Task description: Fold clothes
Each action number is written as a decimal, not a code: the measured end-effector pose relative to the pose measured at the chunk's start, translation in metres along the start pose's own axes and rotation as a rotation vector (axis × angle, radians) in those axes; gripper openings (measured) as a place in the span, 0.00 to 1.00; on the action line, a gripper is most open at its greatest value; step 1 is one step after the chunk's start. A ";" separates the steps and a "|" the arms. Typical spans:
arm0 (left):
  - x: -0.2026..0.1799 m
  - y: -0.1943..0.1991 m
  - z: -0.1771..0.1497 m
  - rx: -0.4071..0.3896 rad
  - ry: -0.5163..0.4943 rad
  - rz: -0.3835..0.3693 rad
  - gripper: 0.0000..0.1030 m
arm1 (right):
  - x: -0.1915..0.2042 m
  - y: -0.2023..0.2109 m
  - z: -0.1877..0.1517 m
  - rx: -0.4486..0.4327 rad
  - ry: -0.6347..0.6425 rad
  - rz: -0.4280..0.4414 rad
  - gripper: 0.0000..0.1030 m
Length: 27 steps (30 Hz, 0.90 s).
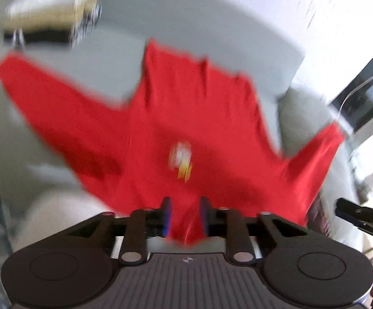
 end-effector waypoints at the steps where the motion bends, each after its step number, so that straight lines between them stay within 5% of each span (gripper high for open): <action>1: -0.001 0.007 0.014 -0.039 -0.001 0.001 0.33 | 0.009 0.010 0.016 -0.038 0.030 0.025 0.61; 5: -0.005 0.025 0.077 -0.187 0.002 0.012 0.51 | 0.037 0.028 0.079 -0.133 0.116 0.112 0.77; 8: -0.014 0.001 0.118 -0.219 -0.027 0.045 0.68 | 0.043 0.010 0.119 -0.155 0.164 0.082 0.78; 13: 0.004 -0.101 0.163 -0.087 -0.049 0.134 0.66 | 0.003 -0.060 0.166 -0.115 0.061 0.038 0.78; 18: 0.027 -0.213 0.199 0.005 -0.026 0.175 0.51 | -0.070 -0.159 0.185 -0.049 -0.067 -0.035 0.72; 21: 0.033 -0.271 0.227 0.000 -0.018 0.176 0.49 | -0.115 -0.216 0.200 -0.005 -0.113 -0.097 0.60; 27: 0.030 -0.333 0.275 -0.081 -0.032 0.136 0.50 | -0.198 -0.289 0.247 -0.086 -0.281 -0.093 0.60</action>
Point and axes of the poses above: each gripper's, at about its wrist camera, not at the fingertips, and y roughly against the way its jaws point, x to its left, z to its top, the point moved 2 cm from there along -y, roughly the way its jaws point, and after that the axes turned 14 degrees about z, right-handed, at the moved point
